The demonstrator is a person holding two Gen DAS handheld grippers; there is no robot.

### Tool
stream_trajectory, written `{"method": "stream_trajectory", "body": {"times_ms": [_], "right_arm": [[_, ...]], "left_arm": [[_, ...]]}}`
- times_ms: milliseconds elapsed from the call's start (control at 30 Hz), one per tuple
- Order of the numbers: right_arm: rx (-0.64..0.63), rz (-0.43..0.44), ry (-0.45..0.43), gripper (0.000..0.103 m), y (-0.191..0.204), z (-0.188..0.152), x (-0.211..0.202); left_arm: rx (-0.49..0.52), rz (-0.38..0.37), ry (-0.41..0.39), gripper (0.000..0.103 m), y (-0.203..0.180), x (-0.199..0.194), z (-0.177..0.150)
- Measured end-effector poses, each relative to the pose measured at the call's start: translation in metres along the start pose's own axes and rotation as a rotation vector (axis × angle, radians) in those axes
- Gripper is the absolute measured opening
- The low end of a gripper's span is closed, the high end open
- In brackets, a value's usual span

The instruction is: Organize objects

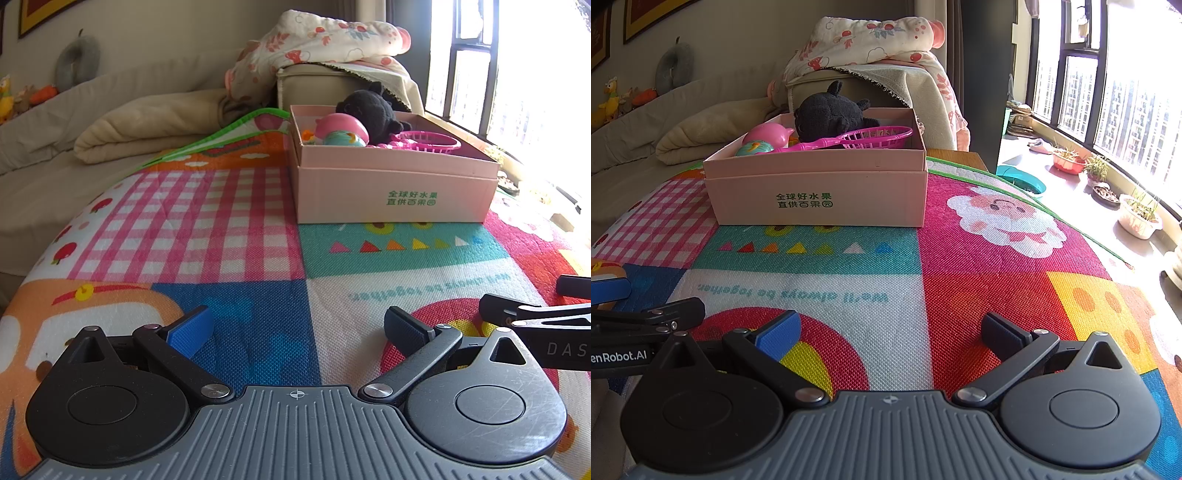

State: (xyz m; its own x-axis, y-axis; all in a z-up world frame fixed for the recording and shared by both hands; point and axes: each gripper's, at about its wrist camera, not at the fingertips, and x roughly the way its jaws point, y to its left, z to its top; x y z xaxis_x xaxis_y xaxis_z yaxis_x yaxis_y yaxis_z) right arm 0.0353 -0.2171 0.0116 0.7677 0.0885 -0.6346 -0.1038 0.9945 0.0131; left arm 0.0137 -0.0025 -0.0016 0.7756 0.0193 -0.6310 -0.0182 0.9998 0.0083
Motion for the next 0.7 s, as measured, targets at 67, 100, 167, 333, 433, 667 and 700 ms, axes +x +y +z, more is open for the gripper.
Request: {"method": "stream_trajectory", "body": {"times_ms": [67, 100, 167, 333, 433, 667, 700], "right_arm": [[0.0, 0.0, 0.0, 0.103, -0.0006, -0.0002, -0.0001], [0.0, 0.0, 0.0, 0.103, -0.0006, -0.0001, 0.0], [0.0, 0.0, 0.0, 0.103, -0.0002, -0.0002, -0.0001], [-0.003, -0.002, -0.001, 0.103, 0.001, -0.0006, -0.0001], [-0.004, -0.003, -0.001, 0.103, 0.0001, -0.0004, -0.0002], [-0.003, -0.001, -0.001, 0.103, 0.0002, -0.0006, -0.0002], [-0.002, -0.001, -0.001, 0.103, 0.001, -0.0007, -0.0005]], "left_arm": [[0.002, 0.002, 0.0, 0.103, 0.0, 0.0, -0.0001], [0.001, 0.001, -0.001, 0.103, -0.0002, 0.0, -0.0002], [0.001, 0.002, 0.0, 0.103, -0.0002, 0.0002, -0.0001], [-0.005, -0.013, 0.003, 0.102, 0.0044, -0.0009, -0.0002], [0.013, 0.003, -0.001, 0.102, 0.0008, -0.0024, -0.0008], [0.012, 0.004, -0.005, 0.102, 0.0006, -0.0027, -0.0011], [0.008, 0.002, -0.003, 0.102, 0.001, -0.0024, -0.0009]]}}
